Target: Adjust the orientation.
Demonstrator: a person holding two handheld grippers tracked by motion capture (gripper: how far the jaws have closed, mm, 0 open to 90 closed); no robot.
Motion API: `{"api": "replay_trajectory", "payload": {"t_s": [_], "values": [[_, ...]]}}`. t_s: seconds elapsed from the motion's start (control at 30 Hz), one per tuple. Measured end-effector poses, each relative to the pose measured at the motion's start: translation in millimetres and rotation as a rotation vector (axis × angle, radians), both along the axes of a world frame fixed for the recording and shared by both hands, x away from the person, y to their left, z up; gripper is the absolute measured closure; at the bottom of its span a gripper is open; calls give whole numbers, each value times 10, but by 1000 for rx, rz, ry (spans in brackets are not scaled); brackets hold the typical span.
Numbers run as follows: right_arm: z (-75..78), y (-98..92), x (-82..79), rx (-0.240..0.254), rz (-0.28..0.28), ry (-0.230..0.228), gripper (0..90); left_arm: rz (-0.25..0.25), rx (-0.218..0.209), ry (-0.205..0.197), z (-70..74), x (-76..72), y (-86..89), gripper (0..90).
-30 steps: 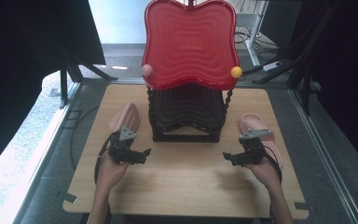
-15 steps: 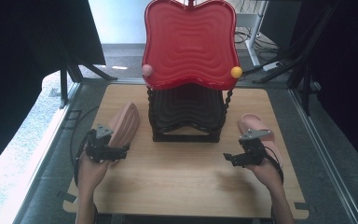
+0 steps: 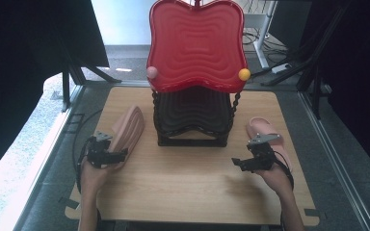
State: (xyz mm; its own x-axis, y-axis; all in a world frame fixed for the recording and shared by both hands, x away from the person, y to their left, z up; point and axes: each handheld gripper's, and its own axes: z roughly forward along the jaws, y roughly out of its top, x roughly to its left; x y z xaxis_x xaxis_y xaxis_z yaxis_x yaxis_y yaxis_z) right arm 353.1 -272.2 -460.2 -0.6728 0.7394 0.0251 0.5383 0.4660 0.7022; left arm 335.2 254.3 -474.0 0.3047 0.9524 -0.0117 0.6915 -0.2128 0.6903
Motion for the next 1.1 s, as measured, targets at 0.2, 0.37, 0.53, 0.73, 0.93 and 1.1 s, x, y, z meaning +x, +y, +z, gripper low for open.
{"api": "replay_trajectory", "payload": {"t_s": [0.2, 0.37, 0.53, 0.73, 0.93, 1.1], "values": [[3, -5, 0, 3, -3, -1, 128, -22, -115, -15, 6, -24, 84, 346], [-18, 12, 3, -4, 8, 10, 130, -25, -143, 11, -74, 13, 77, 502], [-25, 3, 8, -2, 7, 10, 131, -1, -124, -20, -51, -2, 82, 609], [-19, -32, 11, 0, -5, 8, 131, 54, -69, -70, 130, -130, 205, 615], [-23, -16, 10, 0, 2, 10, 131, 131, 78, -99, 234, -247, 307, 615], [-37, -5, 13, -3, 7, 17, 132, 99, 129, -100, 220, -264, 267, 607]]}}
